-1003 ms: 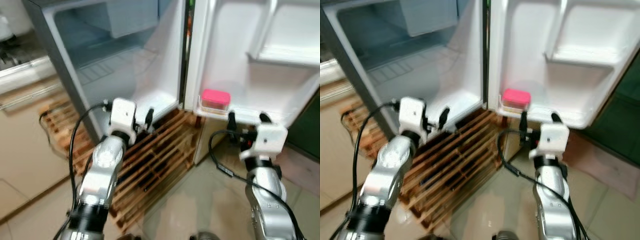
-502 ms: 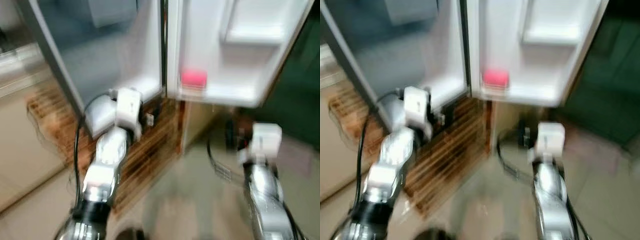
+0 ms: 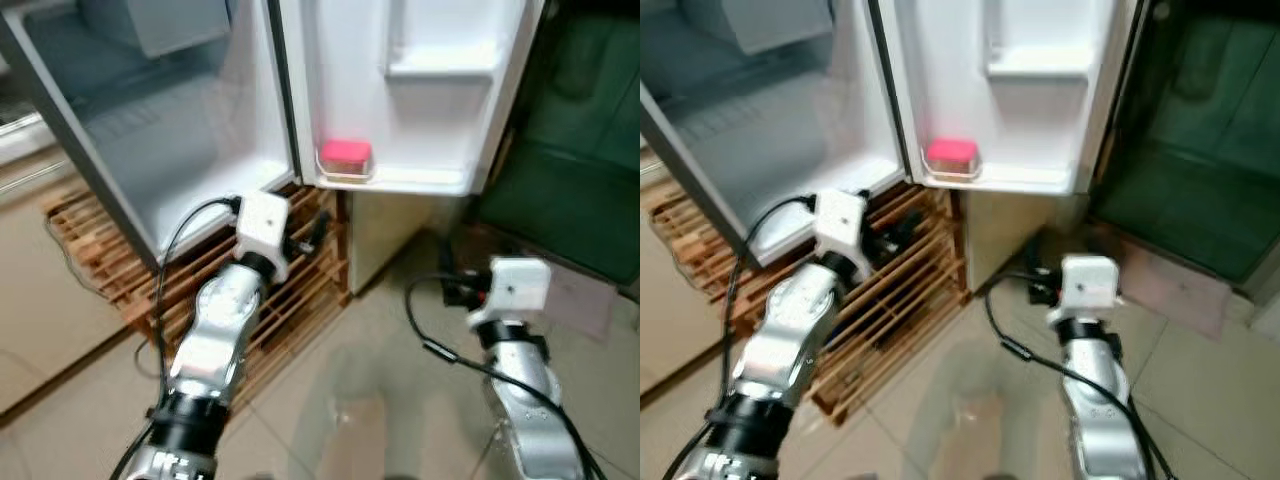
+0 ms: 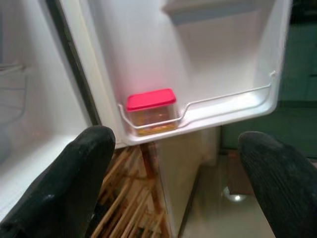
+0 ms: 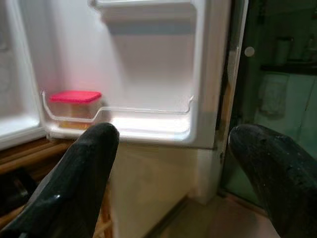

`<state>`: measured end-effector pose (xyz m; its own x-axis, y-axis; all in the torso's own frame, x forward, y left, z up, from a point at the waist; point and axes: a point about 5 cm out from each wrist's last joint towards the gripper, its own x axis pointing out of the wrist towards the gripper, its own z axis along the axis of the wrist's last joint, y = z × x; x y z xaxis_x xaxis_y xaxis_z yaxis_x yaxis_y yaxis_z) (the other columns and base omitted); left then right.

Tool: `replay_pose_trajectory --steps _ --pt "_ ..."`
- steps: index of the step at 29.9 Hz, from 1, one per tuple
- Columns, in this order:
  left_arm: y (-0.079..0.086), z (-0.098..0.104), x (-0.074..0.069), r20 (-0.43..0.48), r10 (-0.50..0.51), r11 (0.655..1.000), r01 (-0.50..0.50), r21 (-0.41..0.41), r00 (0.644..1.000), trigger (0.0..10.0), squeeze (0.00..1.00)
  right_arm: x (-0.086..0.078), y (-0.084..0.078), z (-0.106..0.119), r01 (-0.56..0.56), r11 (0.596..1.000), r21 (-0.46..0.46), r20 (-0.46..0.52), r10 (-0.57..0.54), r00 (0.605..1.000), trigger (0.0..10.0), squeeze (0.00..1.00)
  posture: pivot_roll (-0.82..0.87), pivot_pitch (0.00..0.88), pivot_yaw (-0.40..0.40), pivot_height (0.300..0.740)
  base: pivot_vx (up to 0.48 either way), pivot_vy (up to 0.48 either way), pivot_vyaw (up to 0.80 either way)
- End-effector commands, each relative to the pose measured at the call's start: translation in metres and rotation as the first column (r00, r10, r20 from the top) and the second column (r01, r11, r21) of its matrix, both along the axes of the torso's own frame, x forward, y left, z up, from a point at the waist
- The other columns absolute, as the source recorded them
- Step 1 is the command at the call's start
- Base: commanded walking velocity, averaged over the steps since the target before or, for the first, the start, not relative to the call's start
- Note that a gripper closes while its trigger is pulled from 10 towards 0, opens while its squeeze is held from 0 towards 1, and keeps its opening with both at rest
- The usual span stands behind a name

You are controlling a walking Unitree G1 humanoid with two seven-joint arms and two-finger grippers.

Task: Restocking fridge

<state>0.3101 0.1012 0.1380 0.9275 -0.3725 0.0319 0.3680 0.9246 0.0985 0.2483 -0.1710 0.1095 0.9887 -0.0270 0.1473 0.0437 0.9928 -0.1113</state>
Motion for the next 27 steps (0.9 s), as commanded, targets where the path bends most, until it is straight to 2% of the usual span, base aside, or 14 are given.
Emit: replay_pose_trajectory --steps 1,10,27 --pt "0.0128 -0.0039 0.0019 -0.015 0.050 0.999 -0.050 0.011 0.999 10.0 0.00 0.0036 0.0075 0.0047 -0.032 0.999 0.005 0.019 0.032 0.999 10.0 0.00 -0.16 0.000 0.070 0.725 0.000 -0.480 0.55" --pt "0.0140 -0.0053 0.0035 -0.022 0.101 0.995 -0.101 -0.004 0.995 10.0 0.00 0.0050 0.0127 0.0043 -0.075 0.997 -0.013 0.017 0.075 0.997 10.0 0.00 -0.16 0.000 0.067 0.725 0.000 -0.462 0.53" --pt "0.0062 -0.0074 0.0036 -0.007 0.088 0.996 -0.088 0.006 0.996 10.0 0.00 0.0060 0.0165 0.0031 -0.121 0.992 -0.038 0.009 0.121 0.993 10.0 0.00 -0.16 0.000 0.053 0.725 0.000 -0.463 0.50"
